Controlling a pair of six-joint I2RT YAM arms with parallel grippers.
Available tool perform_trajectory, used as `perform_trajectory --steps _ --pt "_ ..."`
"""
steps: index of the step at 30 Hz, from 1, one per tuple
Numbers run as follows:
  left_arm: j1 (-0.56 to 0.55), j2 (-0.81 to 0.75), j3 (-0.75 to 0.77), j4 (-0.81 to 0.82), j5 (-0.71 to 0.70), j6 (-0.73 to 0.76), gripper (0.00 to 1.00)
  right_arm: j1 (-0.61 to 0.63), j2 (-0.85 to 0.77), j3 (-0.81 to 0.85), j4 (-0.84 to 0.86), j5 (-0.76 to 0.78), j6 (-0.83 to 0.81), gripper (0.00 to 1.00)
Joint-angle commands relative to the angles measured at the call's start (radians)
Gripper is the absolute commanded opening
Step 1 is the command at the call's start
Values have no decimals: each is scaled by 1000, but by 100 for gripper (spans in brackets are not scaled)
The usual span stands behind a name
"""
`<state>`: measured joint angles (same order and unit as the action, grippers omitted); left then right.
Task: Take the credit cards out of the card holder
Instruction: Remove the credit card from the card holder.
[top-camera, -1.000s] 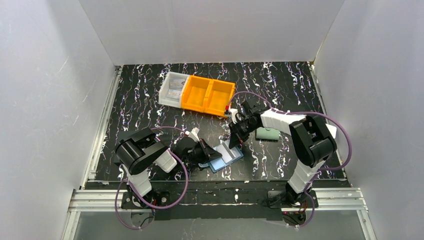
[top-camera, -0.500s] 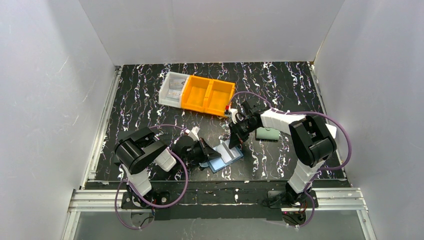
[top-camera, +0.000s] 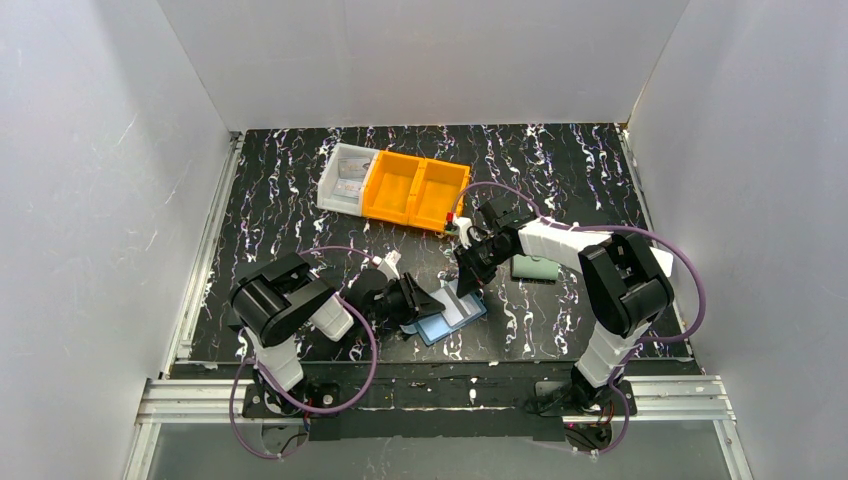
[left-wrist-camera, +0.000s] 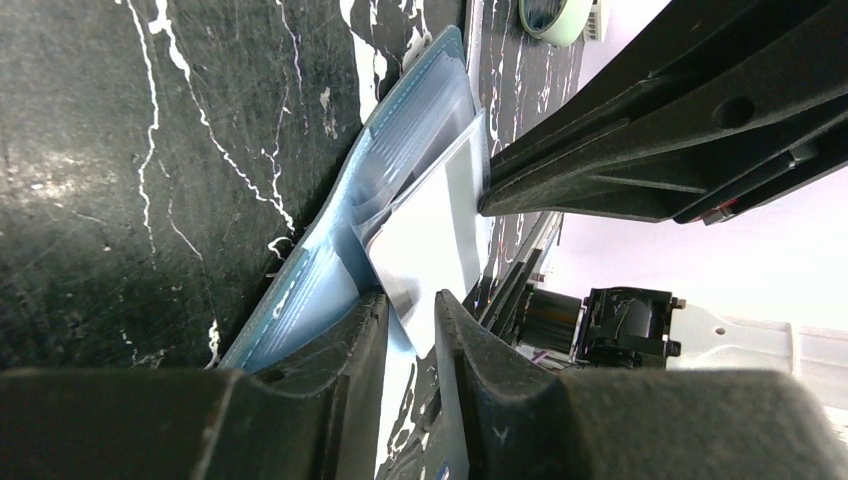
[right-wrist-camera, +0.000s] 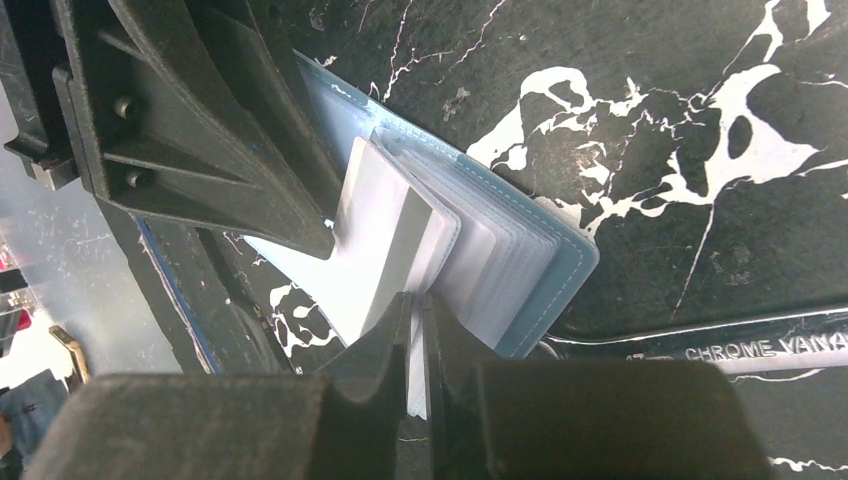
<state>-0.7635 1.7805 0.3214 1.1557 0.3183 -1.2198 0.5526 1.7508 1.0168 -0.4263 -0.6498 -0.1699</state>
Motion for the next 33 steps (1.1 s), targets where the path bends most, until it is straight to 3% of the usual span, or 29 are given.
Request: perform_trajectory --steps 1,5,7,9,13,33 --pt "8 20 32 49 -12 -5 24 13 58 -25 -9 214 -91 16" --pt "7 43 47 57 -20 -25 22 13 63 -25 -11 198 -89 14" --pt "8 52 51 60 -30 -35 16 13 69 -23 -14 196 -89 10" --pt "8 56 52 64 -36 -41 0 13 73 -21 -15 197 -87 7" --pt "13 31 26 75 -50 -35 0 1 68 -22 -8 230 -75 1" --pt "111 3 -45 71 145 68 0 -77 82 -34 7 196 -46 1"
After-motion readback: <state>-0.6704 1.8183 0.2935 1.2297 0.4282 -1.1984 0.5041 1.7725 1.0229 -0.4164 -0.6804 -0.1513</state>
